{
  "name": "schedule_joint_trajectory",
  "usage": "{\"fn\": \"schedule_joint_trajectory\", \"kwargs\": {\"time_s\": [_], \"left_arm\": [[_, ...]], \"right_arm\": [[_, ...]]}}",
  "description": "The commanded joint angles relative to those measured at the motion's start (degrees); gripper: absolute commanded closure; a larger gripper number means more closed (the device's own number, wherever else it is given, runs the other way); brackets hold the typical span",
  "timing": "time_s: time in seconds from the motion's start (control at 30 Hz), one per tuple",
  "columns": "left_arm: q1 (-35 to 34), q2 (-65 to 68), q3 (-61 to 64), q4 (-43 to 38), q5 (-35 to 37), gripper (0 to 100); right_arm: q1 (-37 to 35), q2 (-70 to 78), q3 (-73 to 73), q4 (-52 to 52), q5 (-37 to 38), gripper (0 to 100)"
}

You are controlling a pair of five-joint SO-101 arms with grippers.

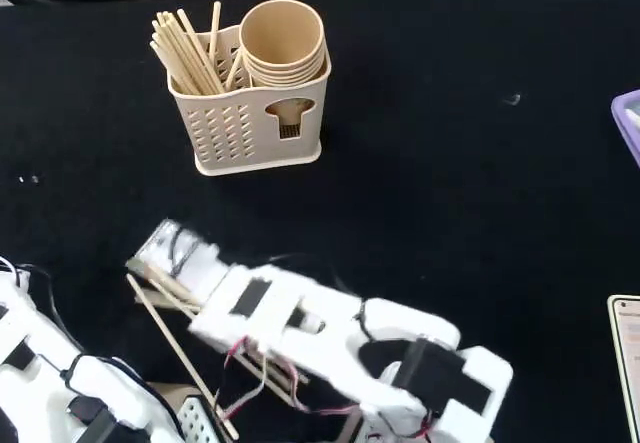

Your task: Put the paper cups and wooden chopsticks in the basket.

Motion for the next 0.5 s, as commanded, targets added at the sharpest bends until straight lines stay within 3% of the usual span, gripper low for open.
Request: {"fn": "schedule_joint_trajectory", "kwargs": {"time_s": [0.0, 0.23, 0.47], "left_arm": [[-0.22, -0.62, -1.1, -1.14, 0.62, 89], [0.4, -0.62, -0.75, -1.05, 0.7, 89], [6.64, -1.23, 0.75, -0.88, 0.44, 89]], "right_arm": [[6.15, -1.01, -1.63, 3.34, 4.48, 98.5], [12.31, -8.92, -1.19, 11.34, 11.34, 98.8], [17.05, -17.71, -1.19, 13.36, 12.22, 98.7]]}}
